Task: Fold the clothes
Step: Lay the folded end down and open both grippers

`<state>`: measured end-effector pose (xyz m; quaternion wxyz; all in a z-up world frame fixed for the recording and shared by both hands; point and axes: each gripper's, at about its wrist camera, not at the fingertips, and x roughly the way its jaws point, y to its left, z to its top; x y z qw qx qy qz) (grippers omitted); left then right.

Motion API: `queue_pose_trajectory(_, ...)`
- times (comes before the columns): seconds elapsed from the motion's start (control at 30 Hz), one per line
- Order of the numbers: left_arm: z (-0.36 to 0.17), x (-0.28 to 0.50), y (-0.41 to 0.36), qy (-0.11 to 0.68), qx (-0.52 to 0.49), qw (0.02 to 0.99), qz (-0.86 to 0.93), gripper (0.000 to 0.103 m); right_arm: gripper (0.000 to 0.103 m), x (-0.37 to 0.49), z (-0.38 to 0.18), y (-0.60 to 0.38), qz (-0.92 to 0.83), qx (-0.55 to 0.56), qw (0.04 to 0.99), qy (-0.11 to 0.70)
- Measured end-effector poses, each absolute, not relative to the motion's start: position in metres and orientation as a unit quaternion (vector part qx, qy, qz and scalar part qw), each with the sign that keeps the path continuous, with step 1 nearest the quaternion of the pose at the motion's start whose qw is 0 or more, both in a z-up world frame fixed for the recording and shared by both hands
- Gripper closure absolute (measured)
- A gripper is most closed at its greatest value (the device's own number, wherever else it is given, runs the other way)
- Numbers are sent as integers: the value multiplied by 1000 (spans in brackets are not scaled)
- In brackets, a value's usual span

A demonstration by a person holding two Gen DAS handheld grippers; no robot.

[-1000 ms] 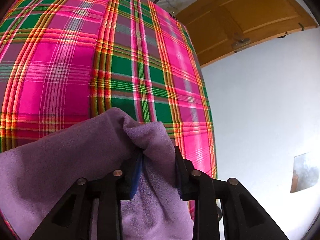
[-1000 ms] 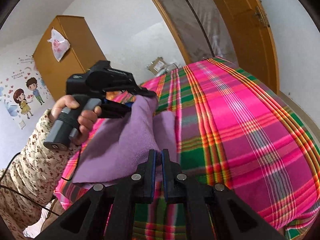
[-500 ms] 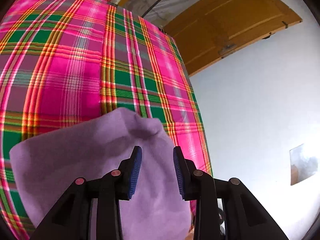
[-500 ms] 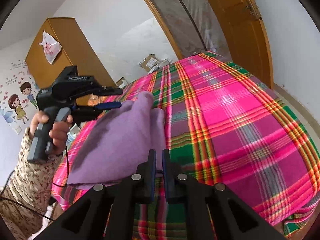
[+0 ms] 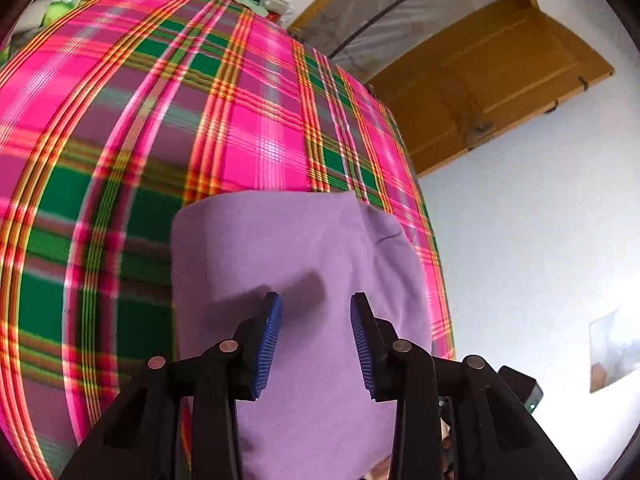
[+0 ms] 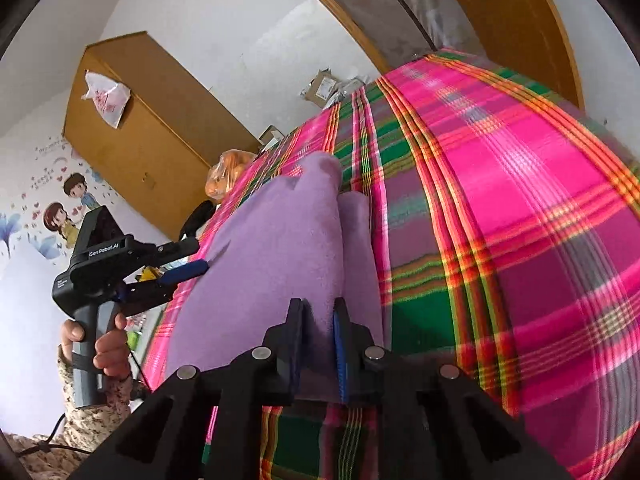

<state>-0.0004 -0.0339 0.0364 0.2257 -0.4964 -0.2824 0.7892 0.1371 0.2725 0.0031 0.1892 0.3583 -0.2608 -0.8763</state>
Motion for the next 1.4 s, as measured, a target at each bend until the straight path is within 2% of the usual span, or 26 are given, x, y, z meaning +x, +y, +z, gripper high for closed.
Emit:
queue_pose_trajectory(0.27,31,5,-40,-296,-487,225,790,66,94,155,50,269,-901,284,215,-246)
queue_pose_trajectory(0.53,19,3,-38,-307,-490,227,783,65,91,142,-13,286,-871,368,161,-284)
queue_pose_trajectory(0.63,18,5,-40,-308,-488,230,784,65,86,143,-12,285,-875,370,151,-273)
queue_pose_trajectory(0.67,18,6,-41,-305,-487,232,785,65,81,144,-12,285,-877,371,148,-269)
queue_pose_trajectory(0.77,20,12,-41,-297,-479,228,794,65,81,147,-3,282,-887,365,134,-248)
queue_pose_trajectory(1.0,32,47,-35,-222,-470,219,826,65,81,155,27,248,-931,313,134,-132)
queue_pose_trajectory(1.13,29,59,-28,-189,-471,211,836,65,81,147,14,233,-925,337,139,-107)
queue_pose_trajectory(1.2,23,64,-29,-191,-467,208,838,66,86,145,5,229,-924,347,130,-95)
queue_pose_trajectory(1.4,12,77,-31,-172,-460,198,848,65,86,155,5,224,-931,337,123,-63)
